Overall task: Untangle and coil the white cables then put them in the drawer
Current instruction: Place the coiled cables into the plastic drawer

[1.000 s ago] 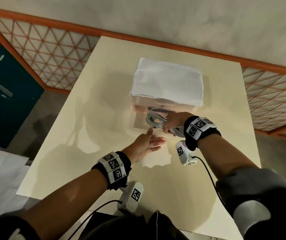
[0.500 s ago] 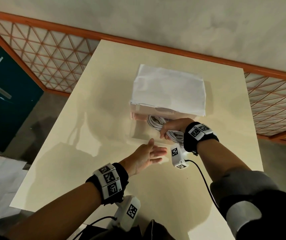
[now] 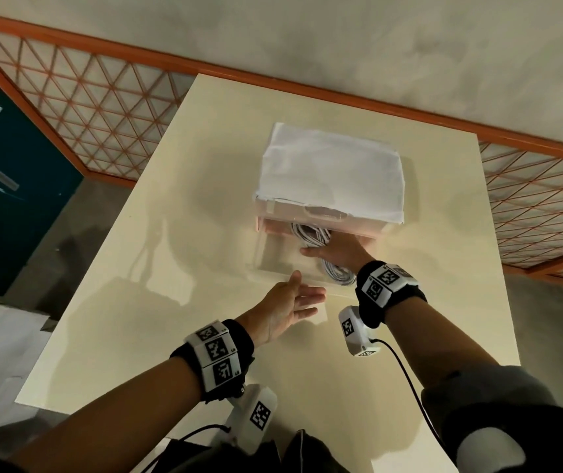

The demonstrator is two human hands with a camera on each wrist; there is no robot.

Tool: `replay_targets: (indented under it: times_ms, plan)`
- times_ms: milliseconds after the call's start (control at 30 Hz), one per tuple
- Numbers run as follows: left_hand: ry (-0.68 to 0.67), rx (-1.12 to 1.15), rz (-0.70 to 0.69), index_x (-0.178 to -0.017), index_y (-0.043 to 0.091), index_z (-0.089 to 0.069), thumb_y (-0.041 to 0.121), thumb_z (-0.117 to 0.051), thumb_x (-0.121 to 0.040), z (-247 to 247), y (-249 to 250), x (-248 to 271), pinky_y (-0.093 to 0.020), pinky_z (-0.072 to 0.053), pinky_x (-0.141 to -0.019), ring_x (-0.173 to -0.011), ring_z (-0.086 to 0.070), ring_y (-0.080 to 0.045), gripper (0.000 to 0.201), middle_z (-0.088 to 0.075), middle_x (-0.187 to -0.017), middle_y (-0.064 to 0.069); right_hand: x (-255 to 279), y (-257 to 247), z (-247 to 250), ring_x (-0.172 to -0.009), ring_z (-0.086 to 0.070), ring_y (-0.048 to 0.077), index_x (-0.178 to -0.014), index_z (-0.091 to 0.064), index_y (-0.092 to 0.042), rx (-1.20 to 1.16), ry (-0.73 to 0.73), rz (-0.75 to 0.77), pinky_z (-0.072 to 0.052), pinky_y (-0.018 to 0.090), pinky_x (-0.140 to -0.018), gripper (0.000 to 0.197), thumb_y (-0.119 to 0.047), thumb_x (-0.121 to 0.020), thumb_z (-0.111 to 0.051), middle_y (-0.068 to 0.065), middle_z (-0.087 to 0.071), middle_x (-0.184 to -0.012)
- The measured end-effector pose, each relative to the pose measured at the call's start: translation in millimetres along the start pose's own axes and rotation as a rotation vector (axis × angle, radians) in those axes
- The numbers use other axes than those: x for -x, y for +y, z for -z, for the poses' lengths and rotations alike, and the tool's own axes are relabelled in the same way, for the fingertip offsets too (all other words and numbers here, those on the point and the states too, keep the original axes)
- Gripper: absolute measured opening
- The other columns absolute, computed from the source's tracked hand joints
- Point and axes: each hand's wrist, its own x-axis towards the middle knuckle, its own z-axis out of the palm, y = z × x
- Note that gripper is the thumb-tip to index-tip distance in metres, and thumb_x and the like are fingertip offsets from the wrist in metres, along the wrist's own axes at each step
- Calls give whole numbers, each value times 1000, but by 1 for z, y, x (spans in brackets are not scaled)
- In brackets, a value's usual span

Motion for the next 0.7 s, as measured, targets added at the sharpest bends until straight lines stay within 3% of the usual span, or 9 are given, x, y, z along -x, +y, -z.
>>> replay_targets:
  times_ms: [100, 200, 333, 500, 600, 633, 700]
  plan:
    - [5, -12, -9, -106, 0, -62, 39, -19, -103, -2, 1, 0, -29, -49, -88, -101, -62, -15, 58, -64, -114, -13, -1, 4, -7, -116, -56, 27, -122, -58, -15, 78, 78, 22, -38, 31, -98, 65, -60, -75, -66, 10, -65, -119]
    - [8, 2, -8, -105, -1, -63, 38, -19, -103, -4, 2, -1, -29, -49, -88, -101, -62, -16, 59, -65, -114, -13, -3, 9, -9, -129, -44, 30, -131, -49, -21, 161, 139, 32, -29, 45, -112, 82, -73, -69, -58, 9, -55, -134]
    - [28, 36, -11, -97, 0, -64, 37, -20, -103, -4, 3, -3, -26, -53, -81, -95, -65, -13, 58, -68, -108, -8, 4, 7, -5, -135, -38, 27, -134, -47, -22, 133, 188, 18, -24, 40, -115, 84, -73, -69, -60, 6, -50, -141]
    - [46, 94, -26, -97, -2, -63, 37, -22, -102, -6, 4, -3, -25, -54, -75, -89, -67, -14, 57, -69, -94, -9, 8, 8, -5, -132, -40, 24, -129, -50, -27, 19, 228, 16, -28, 39, -114, 97, -82, -51, -64, 1, -53, -136]
    - [59, 108, -52, -93, -1, -64, 37, -24, -102, -7, 6, -5, -24, -54, -74, -84, -68, -14, 56, -73, -83, -7, 14, 13, -2, -131, -42, 24, -128, -49, -32, 27, 224, 52, -33, 41, -111, 107, -92, -39, -57, -1, -53, -135]
    - [60, 116, -58, -92, 0, -64, 37, -25, -102, -6, 6, -6, -24, -55, -74, -83, -68, -14, 56, -74, -80, -6, 19, 13, 0, -133, -40, 25, -129, -48, -32, 22, 192, 63, -32, 42, -112, 107, -92, -40, -57, -1, -51, -137]
    - [62, 135, -62, -91, 0, -65, 38, -26, -101, -7, 6, -8, -23, -56, -72, -79, -70, -13, 55, -75, -77, -6, 33, 17, 5, -138, -31, 28, -135, -46, -27, 52, 133, 74, -26, 44, -115, 96, -79, -57, -64, 3, -44, -144]
